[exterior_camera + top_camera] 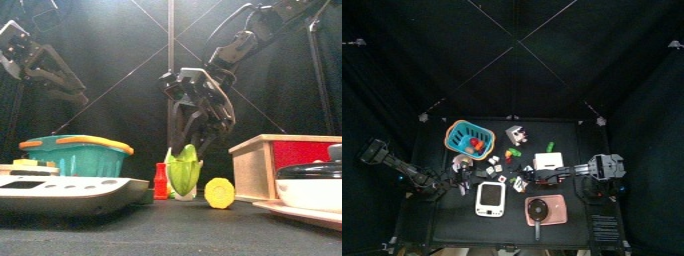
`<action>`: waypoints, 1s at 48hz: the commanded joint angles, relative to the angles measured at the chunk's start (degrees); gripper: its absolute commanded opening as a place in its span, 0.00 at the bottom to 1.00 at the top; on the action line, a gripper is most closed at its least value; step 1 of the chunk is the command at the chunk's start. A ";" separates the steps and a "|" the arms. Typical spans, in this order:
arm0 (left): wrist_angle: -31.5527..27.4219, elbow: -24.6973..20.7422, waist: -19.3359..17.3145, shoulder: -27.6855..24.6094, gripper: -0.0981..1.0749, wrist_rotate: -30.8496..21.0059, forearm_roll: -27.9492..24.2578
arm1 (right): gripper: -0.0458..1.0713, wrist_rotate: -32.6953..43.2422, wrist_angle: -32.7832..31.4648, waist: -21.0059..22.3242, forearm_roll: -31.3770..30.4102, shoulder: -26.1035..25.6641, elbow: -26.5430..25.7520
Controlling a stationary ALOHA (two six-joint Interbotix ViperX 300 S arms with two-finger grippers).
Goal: Place starfruit on table
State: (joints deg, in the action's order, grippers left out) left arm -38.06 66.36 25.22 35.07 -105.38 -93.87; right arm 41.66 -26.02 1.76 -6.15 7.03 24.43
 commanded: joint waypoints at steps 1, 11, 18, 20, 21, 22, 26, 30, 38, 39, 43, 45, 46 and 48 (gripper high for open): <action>-0.09 -0.70 0.09 0.09 0.91 0.00 -0.18 | 0.70 -0.26 0.09 -0.09 0.09 -1.23 -1.76; 0.18 -0.88 0.09 0.09 0.91 0.00 -0.18 | 0.71 -0.09 0.18 -0.09 0.53 0.35 -1.85; 0.26 -0.70 0.09 0.09 0.91 0.00 -0.09 | 0.76 0.00 0.26 0.26 0.97 0.79 -1.93; 0.18 -0.70 0.09 0.09 0.91 0.00 0.00 | 0.78 0.00 0.35 0.26 0.97 0.79 -2.02; 0.18 -0.79 0.09 0.09 0.91 0.00 0.09 | 0.79 0.00 0.26 0.26 0.97 0.79 -2.02; 0.18 -0.70 0.09 0.09 0.91 0.00 0.18 | 0.80 0.00 0.26 0.26 0.97 0.79 -2.02; 0.26 -0.70 0.09 0.09 0.91 0.00 0.35 | 0.85 0.00 0.18 0.26 0.70 0.79 -2.02; 0.26 -0.70 0.09 0.09 0.91 0.00 0.53 | 0.89 0.00 0.18 0.26 0.62 0.79 -2.02; 0.79 -0.70 0.09 0.09 0.91 0.00 0.53 | 0.94 0.26 0.62 0.62 0.26 0.62 -2.37; 0.88 -0.70 0.09 0.09 0.91 0.00 0.53 | 0.95 0.26 0.62 0.62 0.26 0.62 -2.46; 0.97 -0.70 0.18 0.09 0.91 0.00 0.53 | 0.95 0.35 0.35 0.97 0.26 0.62 -2.55; 0.88 -0.70 0.09 0.09 0.91 0.00 0.53 | 0.95 0.18 0.26 0.97 0.26 0.70 -2.55; 0.97 -0.70 0.09 0.09 0.91 0.00 0.53 | 0.95 0.18 0.09 0.97 0.18 0.70 -2.46; 0.88 -0.70 0.09 0.09 0.91 0.00 0.53 | 0.95 0.35 -0.09 1.14 0.09 0.79 -2.46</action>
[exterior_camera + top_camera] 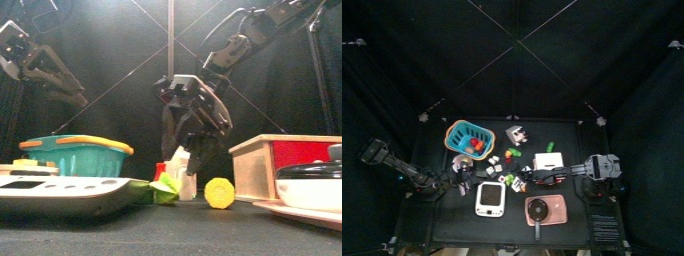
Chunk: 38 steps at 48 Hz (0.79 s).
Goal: Place starfruit on table
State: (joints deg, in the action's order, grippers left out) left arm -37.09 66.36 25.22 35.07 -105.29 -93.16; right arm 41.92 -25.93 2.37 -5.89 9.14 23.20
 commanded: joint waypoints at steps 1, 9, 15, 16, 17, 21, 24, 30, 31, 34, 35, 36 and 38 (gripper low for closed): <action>-0.09 -0.62 0.09 0.09 0.91 -0.09 -0.18 | 0.95 0.09 -0.35 0.53 -0.18 -1.32 -1.23; -0.09 -0.62 0.09 0.09 0.91 -0.09 -0.35 | 0.95 -0.18 -0.53 0.35 -0.62 -1.41 -1.41; 0.00 -0.62 0.09 0.09 0.91 -0.09 -0.35 | 0.95 0.00 -1.23 0.26 -0.70 -1.76 -1.49; 0.09 -0.62 0.09 0.09 0.91 -0.09 -0.26 | 0.95 0.00 -1.41 0.26 -0.70 -1.76 -1.41; 0.00 -0.53 0.18 0.09 0.91 -0.09 -0.26 | 0.95 0.00 -1.58 0.26 -0.79 -1.67 -1.49; 0.00 -0.62 0.18 0.09 0.91 -0.09 -0.18 | 0.95 0.00 -2.29 0.18 -0.79 -1.76 -1.49; 0.00 -0.53 0.09 0.09 0.91 -0.09 -0.18 | 0.95 0.00 -2.46 0.26 -0.79 -1.76 -1.49; 0.00 -0.44 0.09 0.00 0.91 -0.09 -0.26 | 0.95 -0.35 -2.46 0.00 -0.79 -1.93 -1.49; 0.00 -0.35 0.09 0.09 0.91 -0.09 -0.18 | 0.95 -0.26 -2.55 -0.09 -0.88 -2.20 -1.49; 0.00 -0.35 0.18 0.09 0.91 -0.09 -0.18 | 0.95 -0.09 -2.55 -0.09 -1.05 -2.46 -1.49; 0.00 -0.35 0.18 0.09 0.91 -0.09 -0.18 | 0.95 -0.09 -2.64 -0.09 -1.05 -2.55 -1.49; 0.00 -0.35 0.09 0.09 0.91 -0.09 -0.18 | 0.95 -0.09 -2.81 -0.09 -1.05 -2.64 -1.58; 0.00 -0.35 0.18 0.09 0.91 -0.09 -0.18 | 0.95 -0.09 -3.25 -0.09 -1.05 -3.08 -1.58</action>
State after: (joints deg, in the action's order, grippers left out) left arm -36.91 66.80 25.22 35.07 -105.38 -93.16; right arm 41.75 -28.83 2.37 -6.77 9.05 23.12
